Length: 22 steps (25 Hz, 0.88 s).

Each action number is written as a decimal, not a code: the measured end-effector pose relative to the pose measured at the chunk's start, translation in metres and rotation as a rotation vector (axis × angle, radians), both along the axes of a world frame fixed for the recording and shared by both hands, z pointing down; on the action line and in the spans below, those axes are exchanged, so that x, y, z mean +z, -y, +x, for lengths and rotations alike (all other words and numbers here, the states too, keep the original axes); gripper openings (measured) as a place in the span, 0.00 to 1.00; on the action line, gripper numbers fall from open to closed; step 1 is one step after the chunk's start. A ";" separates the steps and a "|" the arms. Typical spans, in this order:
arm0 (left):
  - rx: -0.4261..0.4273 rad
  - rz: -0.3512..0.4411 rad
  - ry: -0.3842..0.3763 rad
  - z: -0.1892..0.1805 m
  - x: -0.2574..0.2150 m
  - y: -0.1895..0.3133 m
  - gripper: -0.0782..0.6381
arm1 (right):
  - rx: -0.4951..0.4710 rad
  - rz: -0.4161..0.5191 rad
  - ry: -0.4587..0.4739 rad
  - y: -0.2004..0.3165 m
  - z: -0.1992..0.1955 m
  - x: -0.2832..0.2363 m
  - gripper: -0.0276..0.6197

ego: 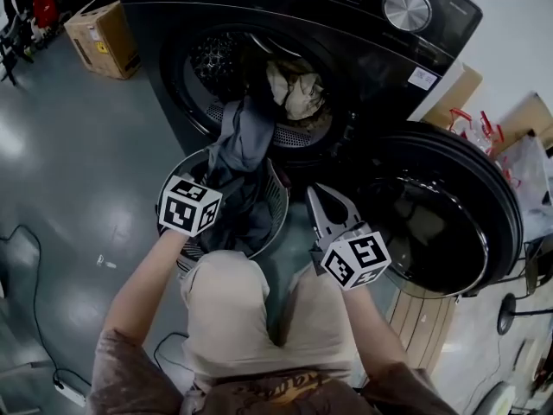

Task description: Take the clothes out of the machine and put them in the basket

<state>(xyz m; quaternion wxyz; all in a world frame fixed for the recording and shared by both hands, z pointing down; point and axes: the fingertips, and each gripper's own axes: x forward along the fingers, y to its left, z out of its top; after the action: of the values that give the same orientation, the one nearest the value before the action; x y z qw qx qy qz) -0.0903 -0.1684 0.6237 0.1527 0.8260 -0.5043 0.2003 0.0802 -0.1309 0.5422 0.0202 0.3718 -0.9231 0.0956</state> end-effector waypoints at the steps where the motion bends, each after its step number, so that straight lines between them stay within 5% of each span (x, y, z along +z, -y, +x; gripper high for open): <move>1: -0.013 0.018 0.001 0.001 -0.001 0.014 0.59 | 0.004 -0.001 -0.001 0.000 0.000 0.001 0.04; 14: -0.137 -0.048 0.138 0.001 0.043 0.162 0.63 | 0.040 -0.016 0.003 0.003 0.003 0.000 0.04; 19: -0.154 -0.081 0.089 0.003 0.053 0.170 0.61 | 0.037 -0.016 -0.006 0.001 0.001 0.003 0.04; 21: -0.146 -0.080 0.076 0.005 0.052 0.168 0.55 | 0.036 -0.019 -0.006 0.001 0.000 0.005 0.04; 22: -0.145 -0.086 0.062 0.005 0.051 0.165 0.40 | 0.036 -0.021 -0.007 0.001 0.000 0.005 0.04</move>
<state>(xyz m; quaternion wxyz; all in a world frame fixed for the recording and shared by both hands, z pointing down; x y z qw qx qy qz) -0.0853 -0.3332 0.6751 0.1865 0.7734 -0.5581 0.2356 0.0797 -0.1315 0.5476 0.0254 0.3883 -0.9153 0.1043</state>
